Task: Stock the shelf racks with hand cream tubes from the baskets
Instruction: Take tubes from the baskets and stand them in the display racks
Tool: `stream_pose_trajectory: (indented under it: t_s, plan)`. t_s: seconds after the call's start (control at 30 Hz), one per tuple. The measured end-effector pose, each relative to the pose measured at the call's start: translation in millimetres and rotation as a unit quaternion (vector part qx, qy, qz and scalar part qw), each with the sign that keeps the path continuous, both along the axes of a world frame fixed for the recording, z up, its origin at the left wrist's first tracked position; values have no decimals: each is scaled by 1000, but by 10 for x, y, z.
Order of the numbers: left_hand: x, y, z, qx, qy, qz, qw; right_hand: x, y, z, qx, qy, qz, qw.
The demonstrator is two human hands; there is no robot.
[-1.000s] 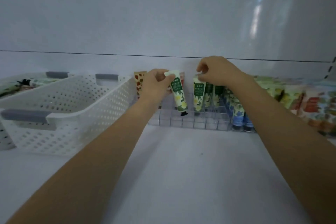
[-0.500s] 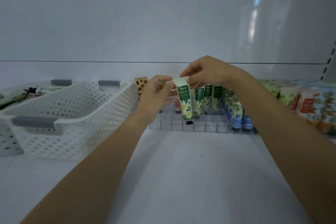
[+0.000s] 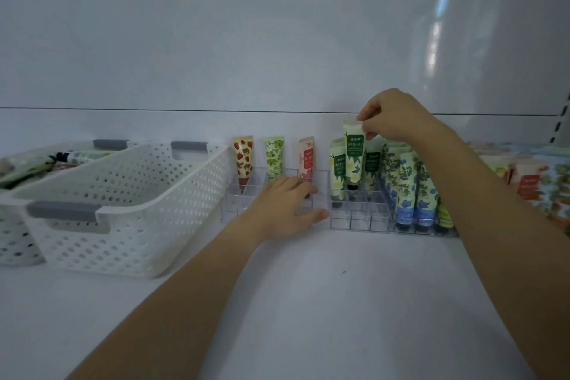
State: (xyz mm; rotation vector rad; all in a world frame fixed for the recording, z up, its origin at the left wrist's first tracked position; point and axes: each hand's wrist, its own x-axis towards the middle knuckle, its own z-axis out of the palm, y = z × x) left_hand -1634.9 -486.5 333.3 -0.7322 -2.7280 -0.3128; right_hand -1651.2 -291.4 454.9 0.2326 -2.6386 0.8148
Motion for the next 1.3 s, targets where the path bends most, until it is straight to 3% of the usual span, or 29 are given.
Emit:
stream_pose_trajectory:
  t_s: [0.33, 0.53, 0.73, 1.03, 1.3]
  plan:
    - [19, 9, 48, -6, -1, -4, 1000, -39, 21, -133, 93, -45, -27, 994]
    - [85, 68, 636, 61, 59, 0, 996, 11, -98, -30, 60, 101, 10, 993]
    - [172, -758, 1623, 22, 131, 40, 990, 253, -775, 104, 39, 181, 176, 967]
    - [446, -3009, 1611, -73, 14, 224, 972, 145, -2608, 357, 134, 53, 339, 930]
    - [241, -4054, 1350, -101, -103, 222, 964, -220, -3725, 151, 270, -52, 319, 907]
